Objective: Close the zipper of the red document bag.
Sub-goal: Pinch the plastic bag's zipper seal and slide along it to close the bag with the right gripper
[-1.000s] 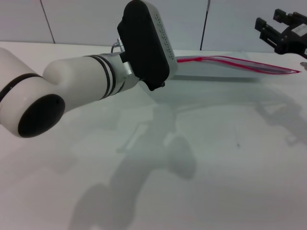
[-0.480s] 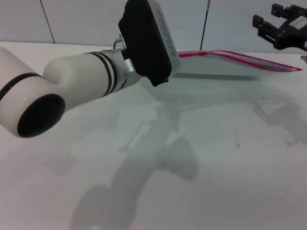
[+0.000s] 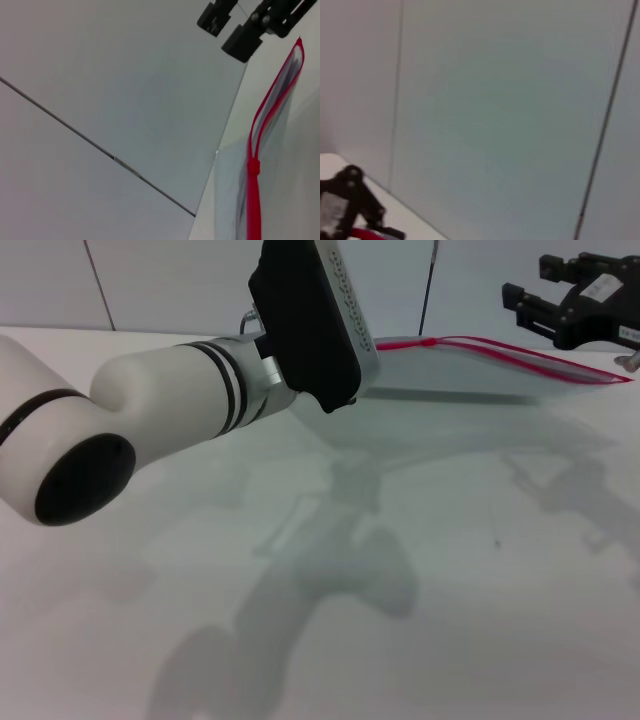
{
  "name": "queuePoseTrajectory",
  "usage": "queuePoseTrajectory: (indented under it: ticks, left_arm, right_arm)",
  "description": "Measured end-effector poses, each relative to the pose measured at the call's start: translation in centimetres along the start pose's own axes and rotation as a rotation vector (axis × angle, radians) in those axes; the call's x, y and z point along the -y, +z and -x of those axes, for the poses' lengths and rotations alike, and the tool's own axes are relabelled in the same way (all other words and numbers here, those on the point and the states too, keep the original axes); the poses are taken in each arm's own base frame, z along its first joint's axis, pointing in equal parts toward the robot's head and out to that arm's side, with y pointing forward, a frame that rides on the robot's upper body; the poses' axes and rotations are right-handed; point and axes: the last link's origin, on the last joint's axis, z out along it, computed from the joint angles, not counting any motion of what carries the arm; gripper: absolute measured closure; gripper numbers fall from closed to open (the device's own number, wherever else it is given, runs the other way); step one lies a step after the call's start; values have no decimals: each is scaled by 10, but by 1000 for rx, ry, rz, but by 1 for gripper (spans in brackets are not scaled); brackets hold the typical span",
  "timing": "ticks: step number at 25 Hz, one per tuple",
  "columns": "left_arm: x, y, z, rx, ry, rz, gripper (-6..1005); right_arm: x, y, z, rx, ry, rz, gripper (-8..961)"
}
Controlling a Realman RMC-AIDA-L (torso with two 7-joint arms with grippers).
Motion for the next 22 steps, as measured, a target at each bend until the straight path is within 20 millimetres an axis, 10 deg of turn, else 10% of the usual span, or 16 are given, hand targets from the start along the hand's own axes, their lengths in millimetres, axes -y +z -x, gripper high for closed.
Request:
queuePoseTrajectory:
  ticks: [22]
  left_arm:
    - [4, -3, -11, -39, 14, -20, 915]
  right_arm:
    - [-18, 16, 18, -98, -97, 136, 424]
